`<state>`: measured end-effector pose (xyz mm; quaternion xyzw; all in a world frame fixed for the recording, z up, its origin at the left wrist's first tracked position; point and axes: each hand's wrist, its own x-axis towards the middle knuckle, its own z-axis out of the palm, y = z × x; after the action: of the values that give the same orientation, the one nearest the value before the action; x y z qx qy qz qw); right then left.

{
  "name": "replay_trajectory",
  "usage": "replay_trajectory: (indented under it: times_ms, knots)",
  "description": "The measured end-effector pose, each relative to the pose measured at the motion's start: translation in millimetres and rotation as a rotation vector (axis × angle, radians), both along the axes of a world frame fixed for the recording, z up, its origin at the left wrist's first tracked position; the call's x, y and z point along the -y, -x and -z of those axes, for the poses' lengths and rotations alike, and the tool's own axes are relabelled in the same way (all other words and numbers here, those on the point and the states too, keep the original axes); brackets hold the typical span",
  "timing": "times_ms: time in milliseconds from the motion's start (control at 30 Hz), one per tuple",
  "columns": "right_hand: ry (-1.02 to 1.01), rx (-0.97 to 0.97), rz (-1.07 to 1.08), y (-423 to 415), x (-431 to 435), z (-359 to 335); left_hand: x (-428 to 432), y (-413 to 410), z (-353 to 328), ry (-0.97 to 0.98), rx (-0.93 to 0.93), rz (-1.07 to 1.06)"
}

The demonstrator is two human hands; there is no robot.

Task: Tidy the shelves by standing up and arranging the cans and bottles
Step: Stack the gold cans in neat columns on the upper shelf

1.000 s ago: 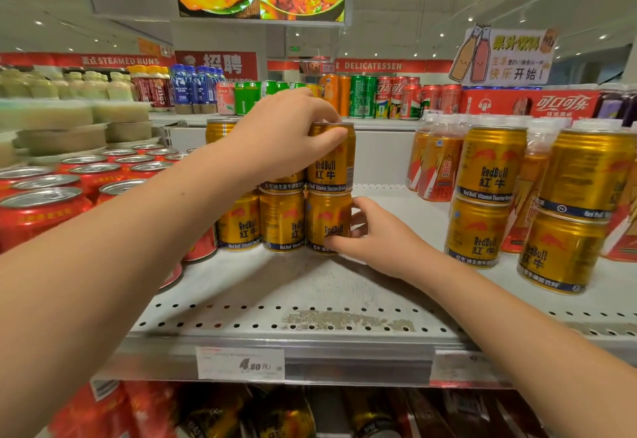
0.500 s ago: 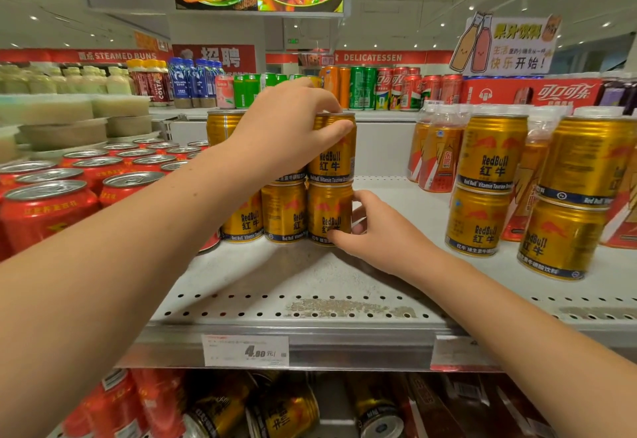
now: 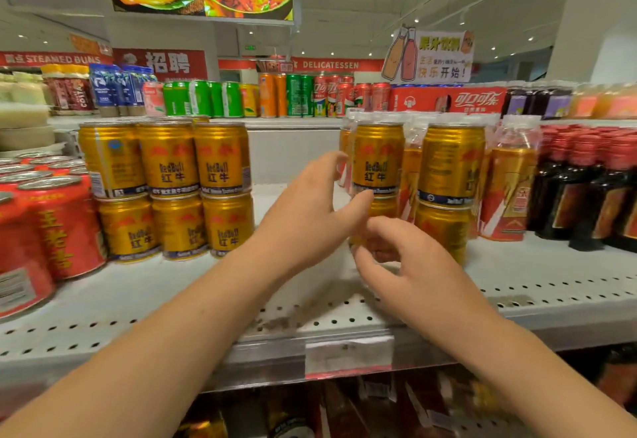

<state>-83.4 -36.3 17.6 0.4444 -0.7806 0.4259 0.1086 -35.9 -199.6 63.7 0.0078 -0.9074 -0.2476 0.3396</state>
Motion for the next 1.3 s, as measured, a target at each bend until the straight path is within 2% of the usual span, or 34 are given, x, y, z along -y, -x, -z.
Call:
replay_trajectory:
  times_ms: [133,200,333,433,567,833,967,1067,1167,1200,1300]
  knots:
    - [0.039,0.030,0.014,21,-52,0,-23,39,12,-0.363,0.096,0.056]
    - [0.015,0.044,-0.022,26,-65,4,-29,51,19,-0.419,0.079,0.037]
    - [-0.001,0.063,-0.108,29,-76,12,-39,55,21,-0.422,0.040,-0.060]
    - [-0.033,0.052,-0.131,33,-74,15,-40,47,16,-0.409,0.065,-0.113]
    - [-0.076,0.133,-0.162,31,-57,14,-32,26,10,-0.432,0.110,-0.145]
    - [-0.302,0.206,-0.077,41,-3,-5,-6,-4,3,-0.346,0.148,-0.230]
    - [-0.313,0.278,-0.112,49,21,-10,2,-13,-5,-0.365,0.230,-0.212]
    - [-0.286,0.322,-0.177,52,37,-14,7,-20,-25,-0.238,0.145,-0.239]
    - [-0.255,0.280,-0.175,55,50,-17,14,-30,-55,0.117,-0.090,-0.307]
    - [-0.237,0.270,-0.161,56,54,-16,16,-33,-64,0.230,-0.116,-0.301]
    - [-0.190,0.259,-0.130,54,64,-12,24,-31,-77,0.375,-0.010,-0.245]
